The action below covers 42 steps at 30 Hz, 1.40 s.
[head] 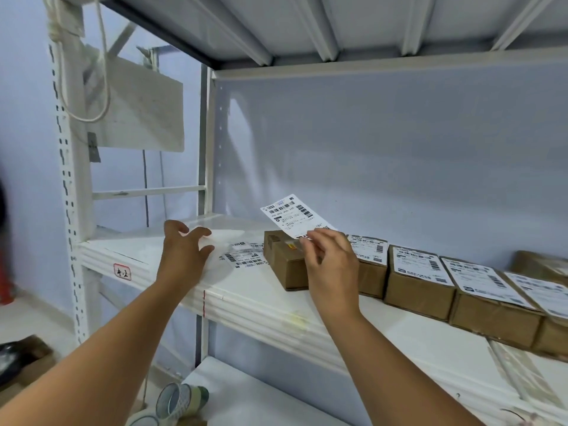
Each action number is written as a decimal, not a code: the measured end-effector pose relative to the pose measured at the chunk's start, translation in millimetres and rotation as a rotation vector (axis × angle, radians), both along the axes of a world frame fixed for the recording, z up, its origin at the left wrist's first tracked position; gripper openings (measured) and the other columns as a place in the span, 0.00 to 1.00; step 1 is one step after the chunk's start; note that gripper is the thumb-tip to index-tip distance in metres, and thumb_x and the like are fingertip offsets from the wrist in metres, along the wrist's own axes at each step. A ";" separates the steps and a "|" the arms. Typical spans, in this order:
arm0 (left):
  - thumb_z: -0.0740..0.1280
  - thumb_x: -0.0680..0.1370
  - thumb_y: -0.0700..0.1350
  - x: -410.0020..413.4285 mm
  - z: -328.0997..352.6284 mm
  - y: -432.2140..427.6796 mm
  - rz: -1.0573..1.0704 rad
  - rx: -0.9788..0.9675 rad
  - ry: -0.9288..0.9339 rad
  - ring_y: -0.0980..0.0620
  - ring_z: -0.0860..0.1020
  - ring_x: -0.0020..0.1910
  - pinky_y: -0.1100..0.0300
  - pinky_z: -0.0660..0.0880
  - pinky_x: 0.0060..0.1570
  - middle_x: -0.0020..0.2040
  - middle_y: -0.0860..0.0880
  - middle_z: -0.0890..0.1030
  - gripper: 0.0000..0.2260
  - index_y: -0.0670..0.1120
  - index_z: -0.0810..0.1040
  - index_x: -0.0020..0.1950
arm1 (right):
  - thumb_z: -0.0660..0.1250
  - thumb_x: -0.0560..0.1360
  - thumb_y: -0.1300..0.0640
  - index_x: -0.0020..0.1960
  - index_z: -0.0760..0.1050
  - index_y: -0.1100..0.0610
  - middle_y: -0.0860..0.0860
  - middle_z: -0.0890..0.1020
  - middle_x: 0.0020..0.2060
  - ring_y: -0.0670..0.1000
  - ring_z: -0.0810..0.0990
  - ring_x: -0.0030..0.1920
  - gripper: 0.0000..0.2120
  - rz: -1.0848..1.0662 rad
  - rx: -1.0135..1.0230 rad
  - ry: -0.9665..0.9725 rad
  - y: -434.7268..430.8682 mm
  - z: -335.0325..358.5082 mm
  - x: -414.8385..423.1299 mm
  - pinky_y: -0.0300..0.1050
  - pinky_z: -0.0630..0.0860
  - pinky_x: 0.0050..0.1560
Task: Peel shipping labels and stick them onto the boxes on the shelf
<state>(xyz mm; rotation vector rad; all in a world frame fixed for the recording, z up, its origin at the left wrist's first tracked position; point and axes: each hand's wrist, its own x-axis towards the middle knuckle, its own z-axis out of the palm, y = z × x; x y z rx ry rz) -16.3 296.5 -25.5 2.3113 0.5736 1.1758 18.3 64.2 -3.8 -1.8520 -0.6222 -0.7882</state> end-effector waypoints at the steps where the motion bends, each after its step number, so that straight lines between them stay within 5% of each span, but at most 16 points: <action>1: 0.69 0.75 0.42 -0.8 -0.5 -1.5 0.027 0.021 -0.015 0.42 0.71 0.58 0.53 0.68 0.61 0.60 0.42 0.64 0.13 0.44 0.78 0.60 | 0.66 0.77 0.57 0.58 0.80 0.60 0.52 0.77 0.57 0.47 0.75 0.58 0.12 -0.006 0.003 -0.003 -0.2 -0.6 0.1 0.29 0.64 0.59; 7: 0.74 0.70 0.38 -2.6 3.8 -8.5 0.159 0.414 -0.149 0.36 0.73 0.46 0.45 0.71 0.49 0.50 0.38 0.73 0.13 0.42 0.81 0.54 | 0.67 0.76 0.56 0.60 0.79 0.59 0.51 0.76 0.57 0.49 0.77 0.57 0.14 0.027 0.028 0.005 2.3 -0.5 0.9 0.40 0.70 0.63; 9: 0.71 0.71 0.34 -2.6 5.9 -18.8 0.105 0.487 -0.184 0.37 0.75 0.44 0.48 0.73 0.46 0.47 0.39 0.76 0.11 0.41 0.81 0.51 | 0.68 0.76 0.57 0.60 0.78 0.59 0.51 0.76 0.57 0.50 0.76 0.57 0.14 0.032 0.034 -0.006 2.6 -0.8 1.0 0.37 0.68 0.62; 11: 0.65 0.76 0.34 -1.7 12.9 -40.1 -0.134 0.225 -0.195 0.42 0.76 0.43 0.55 0.72 0.45 0.45 0.43 0.78 0.08 0.43 0.79 0.52 | 0.67 0.76 0.58 0.61 0.78 0.59 0.51 0.75 0.58 0.48 0.75 0.58 0.14 0.019 0.018 -0.026 1.8 -1.3 0.8 0.30 0.64 0.60; 14: 0.62 0.79 0.39 -0.7 27.4 -83.0 -0.574 -0.468 -0.224 0.49 0.78 0.39 0.59 0.75 0.44 0.41 0.47 0.79 0.04 0.47 0.76 0.50 | 0.64 0.77 0.63 0.61 0.78 0.60 0.53 0.76 0.59 0.49 0.75 0.58 0.13 -0.028 0.007 -0.070 1.6 -2.8 1.7 0.26 0.62 0.58; 18: 0.64 0.79 0.45 2.9 39.1 -121.9 -0.780 -0.712 -0.332 0.50 0.81 0.41 0.61 0.79 0.47 0.43 0.44 0.81 0.08 0.43 0.73 0.56 | 0.64 0.76 0.66 0.56 0.81 0.63 0.57 0.79 0.54 0.51 0.78 0.53 0.11 -0.104 0.070 -0.161 4.1 -5.3 2.1 0.17 0.56 0.55; 23: 0.68 0.76 0.40 12.8 48.9 -132.0 -0.666 -0.853 -0.377 0.46 0.82 0.41 0.54 0.79 0.50 0.47 0.40 0.81 0.12 0.47 0.70 0.57 | 0.64 0.74 0.62 0.51 0.83 0.62 0.57 0.81 0.49 0.47 0.71 0.52 0.11 -0.104 0.083 -0.244 6.4 -8.0 5.8 0.25 0.61 0.54; 29: 0.65 0.75 0.35 19.5 47.3 -122.9 -0.489 -0.794 -0.324 0.47 0.83 0.44 0.47 0.78 0.53 0.45 0.46 0.83 0.19 0.52 0.64 0.58 | 0.68 0.74 0.61 0.55 0.81 0.55 0.52 0.76 0.55 0.49 0.78 0.49 0.11 -0.137 0.035 -0.150 0.8 -5.7 4.9 0.40 0.73 0.47; 32: 0.64 0.76 0.36 16.7 47.2 -120.5 -0.521 -0.868 -0.336 0.52 0.83 0.36 0.50 0.79 0.50 0.43 0.48 0.82 0.18 0.50 0.63 0.60 | 0.68 0.73 0.63 0.55 0.81 0.54 0.54 0.74 0.56 0.53 0.74 0.54 0.12 -0.208 0.058 -0.156 -0.6 -4.5 6.3 0.40 0.70 0.49; 36: 0.63 0.77 0.34 10.6 45.7 -126.4 -0.582 -0.919 -0.364 0.51 0.82 0.36 0.59 0.81 0.39 0.46 0.44 0.81 0.17 0.48 0.62 0.62 | 0.66 0.74 0.65 0.54 0.81 0.55 0.54 0.74 0.57 0.55 0.74 0.55 0.12 -0.221 0.055 -0.150 -0.1 -5.1 8.3 0.53 0.74 0.54; 39: 0.62 0.78 0.34 10.1 45.7 -127.1 -0.601 -0.958 -0.386 0.49 0.82 0.39 0.59 0.81 0.38 0.49 0.42 0.81 0.18 0.47 0.62 0.63 | 0.59 0.76 0.67 0.58 0.79 0.56 0.52 0.71 0.62 0.55 0.74 0.58 0.15 -0.133 0.032 -0.070 -1.5 -3.8 6.6 0.45 0.71 0.58; 42: 0.62 0.78 0.33 9.6 46.6 -126.9 -0.595 -0.946 -0.374 0.50 0.82 0.39 0.60 0.81 0.37 0.49 0.41 0.81 0.19 0.46 0.62 0.64 | 0.58 0.76 0.70 0.59 0.77 0.58 0.51 0.70 0.64 0.50 0.73 0.59 0.17 -0.113 -0.038 -0.066 -4.6 -1.5 7.9 0.29 0.63 0.50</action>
